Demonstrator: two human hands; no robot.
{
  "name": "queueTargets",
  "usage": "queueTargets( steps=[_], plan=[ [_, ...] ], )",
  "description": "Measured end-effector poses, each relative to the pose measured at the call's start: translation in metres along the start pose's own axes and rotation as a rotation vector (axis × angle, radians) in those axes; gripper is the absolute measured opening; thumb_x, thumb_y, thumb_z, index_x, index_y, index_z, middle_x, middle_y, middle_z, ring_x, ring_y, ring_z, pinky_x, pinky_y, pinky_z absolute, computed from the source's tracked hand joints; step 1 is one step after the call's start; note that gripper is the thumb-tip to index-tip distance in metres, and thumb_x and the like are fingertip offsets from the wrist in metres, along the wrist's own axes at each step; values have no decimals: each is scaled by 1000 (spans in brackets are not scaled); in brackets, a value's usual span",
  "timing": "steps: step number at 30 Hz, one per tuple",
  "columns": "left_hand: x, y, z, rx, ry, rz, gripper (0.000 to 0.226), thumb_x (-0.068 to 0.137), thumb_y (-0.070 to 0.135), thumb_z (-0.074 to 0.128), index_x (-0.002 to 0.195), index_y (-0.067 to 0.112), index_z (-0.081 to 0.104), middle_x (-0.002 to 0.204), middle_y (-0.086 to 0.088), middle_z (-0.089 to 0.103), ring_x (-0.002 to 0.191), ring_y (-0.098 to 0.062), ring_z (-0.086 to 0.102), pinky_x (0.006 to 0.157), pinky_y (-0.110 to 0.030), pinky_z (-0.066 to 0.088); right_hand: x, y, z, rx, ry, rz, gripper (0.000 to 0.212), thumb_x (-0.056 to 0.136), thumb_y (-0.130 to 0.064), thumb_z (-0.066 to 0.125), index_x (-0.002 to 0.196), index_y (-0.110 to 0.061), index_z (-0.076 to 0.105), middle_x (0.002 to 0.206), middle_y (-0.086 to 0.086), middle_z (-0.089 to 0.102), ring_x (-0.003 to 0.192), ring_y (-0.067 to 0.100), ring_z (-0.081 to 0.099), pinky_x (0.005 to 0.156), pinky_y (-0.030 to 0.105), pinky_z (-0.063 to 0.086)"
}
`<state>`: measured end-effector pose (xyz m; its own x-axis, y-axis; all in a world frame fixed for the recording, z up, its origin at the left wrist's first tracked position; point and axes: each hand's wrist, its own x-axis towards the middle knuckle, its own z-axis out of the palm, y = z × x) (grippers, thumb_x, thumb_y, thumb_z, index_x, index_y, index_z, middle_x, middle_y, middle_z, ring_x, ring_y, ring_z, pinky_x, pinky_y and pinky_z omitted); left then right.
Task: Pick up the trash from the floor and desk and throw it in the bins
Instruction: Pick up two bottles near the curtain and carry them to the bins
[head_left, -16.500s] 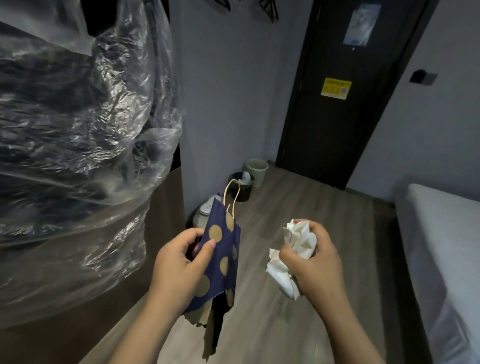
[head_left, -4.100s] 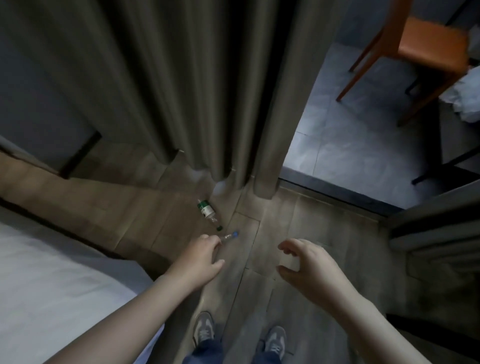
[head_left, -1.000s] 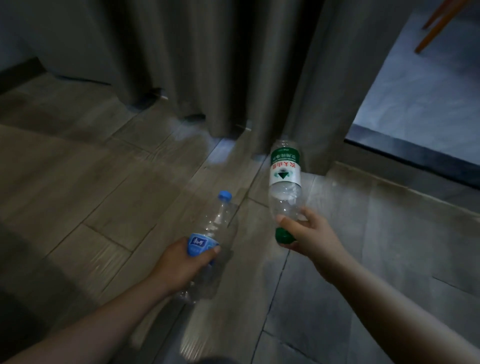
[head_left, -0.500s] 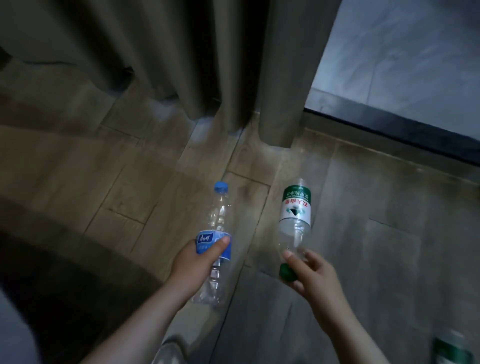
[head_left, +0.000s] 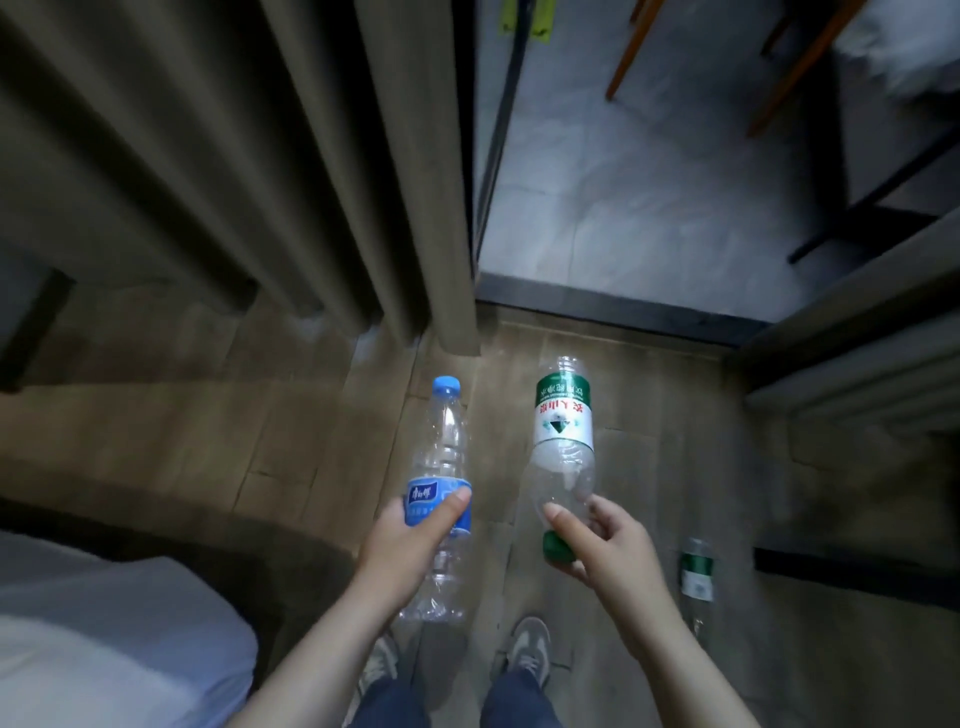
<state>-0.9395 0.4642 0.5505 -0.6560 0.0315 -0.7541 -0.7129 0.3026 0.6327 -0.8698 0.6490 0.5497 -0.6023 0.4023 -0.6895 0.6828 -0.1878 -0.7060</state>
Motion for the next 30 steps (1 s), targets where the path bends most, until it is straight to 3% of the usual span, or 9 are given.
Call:
queueTargets(
  steps=[4,9,14,20,23,25,27,30],
  plan=[
    [-74,63,19,47,-45,98,69,49,63,74,93,11,64,89,-12,72,82,-31,70,77,-50,58,-64,-53,-46,38,26,-62,60,80,-27,75,129,1,53,99,10,65,101,24,65,89,50,54],
    [-159,128,44,124,-112,247,60,55,60,72,95,16,65,88,-6,73,78,-23,72,71,-44,60,-142,-105,-101,94,99,-142,62,79,-30,77,131,-5,54,116,9,66,108,24,63,92,49,53],
    [-227,160,71,185,-221,371,63,51,67,71,93,19,65,83,-4,74,74,-20,72,70,-42,60,-209,-126,-157,208,213,-222,18,81,-22,74,96,-13,69,95,10,74,90,23,70,78,46,59],
    [-258,179,90,303,-415,477,43,69,53,76,95,21,65,83,-3,75,73,-18,72,59,-30,57,-268,-115,-176,348,422,-228,24,78,-26,77,95,-11,69,90,10,74,88,28,70,79,50,58],
    [-271,188,98,396,-553,526,40,71,49,76,96,19,65,80,-4,74,71,-20,72,56,-29,57,-297,-99,-166,501,530,-231,25,79,-23,75,99,-10,68,86,8,75,81,22,71,66,38,59],
    [-280,189,101,465,-646,543,41,72,48,75,97,18,64,83,-6,74,76,-24,72,65,-37,61,-320,-88,-154,605,593,-224,27,78,-25,76,99,-10,68,83,7,75,75,17,71,58,30,57],
    [-290,185,103,534,-748,555,42,71,49,76,97,19,63,81,-6,74,73,-23,71,65,-37,60,-344,-72,-140,687,663,-191,33,73,-31,77,98,-11,69,84,6,75,76,16,71,62,33,58],
    [-313,166,114,615,-889,525,47,66,46,81,97,15,63,74,-10,72,61,-22,65,58,-34,56,-385,-41,-122,783,833,-133,32,73,-32,77,97,-14,69,87,2,76,82,18,71,84,50,56]
  ],
)
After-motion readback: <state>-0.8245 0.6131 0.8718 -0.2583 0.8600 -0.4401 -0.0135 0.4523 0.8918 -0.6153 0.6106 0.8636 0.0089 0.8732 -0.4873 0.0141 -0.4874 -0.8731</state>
